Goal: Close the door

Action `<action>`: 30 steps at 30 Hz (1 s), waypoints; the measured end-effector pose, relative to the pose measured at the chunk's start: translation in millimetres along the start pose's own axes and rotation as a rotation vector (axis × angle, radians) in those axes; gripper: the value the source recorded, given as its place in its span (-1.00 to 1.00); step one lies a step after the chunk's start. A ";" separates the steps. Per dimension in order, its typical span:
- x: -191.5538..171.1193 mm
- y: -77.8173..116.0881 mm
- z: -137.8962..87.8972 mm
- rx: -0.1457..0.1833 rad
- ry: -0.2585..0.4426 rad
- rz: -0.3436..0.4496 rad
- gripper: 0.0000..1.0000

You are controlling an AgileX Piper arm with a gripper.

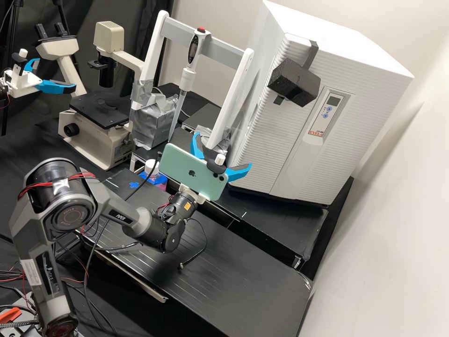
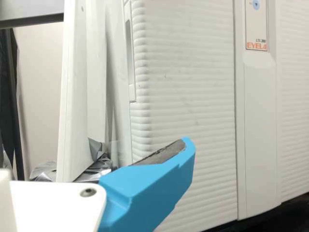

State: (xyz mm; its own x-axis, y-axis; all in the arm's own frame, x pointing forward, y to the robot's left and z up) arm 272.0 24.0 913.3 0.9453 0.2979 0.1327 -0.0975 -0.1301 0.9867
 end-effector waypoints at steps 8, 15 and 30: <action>-0.5 -1.2 0.0 0.004 0.000 -0.001 1.00; -19.2 -13.0 -6.0 -0.040 -0.047 0.049 1.00; -65.4 -55.5 -49.2 0.007 -0.019 0.082 1.00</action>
